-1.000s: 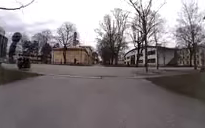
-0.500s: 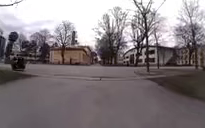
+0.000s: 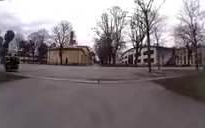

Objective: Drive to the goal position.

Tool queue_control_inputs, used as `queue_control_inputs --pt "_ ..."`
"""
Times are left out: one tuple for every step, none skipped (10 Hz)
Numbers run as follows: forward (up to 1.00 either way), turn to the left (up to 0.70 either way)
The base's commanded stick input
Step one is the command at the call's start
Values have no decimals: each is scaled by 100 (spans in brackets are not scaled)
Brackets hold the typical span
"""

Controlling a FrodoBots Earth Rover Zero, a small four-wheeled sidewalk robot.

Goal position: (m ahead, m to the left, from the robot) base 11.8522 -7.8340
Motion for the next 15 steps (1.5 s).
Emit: queue_control_inputs --pt "100 0" --pt "100 0" --pt "94 0" --pt "85 0" --pt "85 0" --pt "85 0" --pt "85 0" --pt "85 0" --pt "85 0" --pt "85 0" --pt "85 0" --pt "81 0" --pt "70 0" --pt "70 0" --pt "70 0"
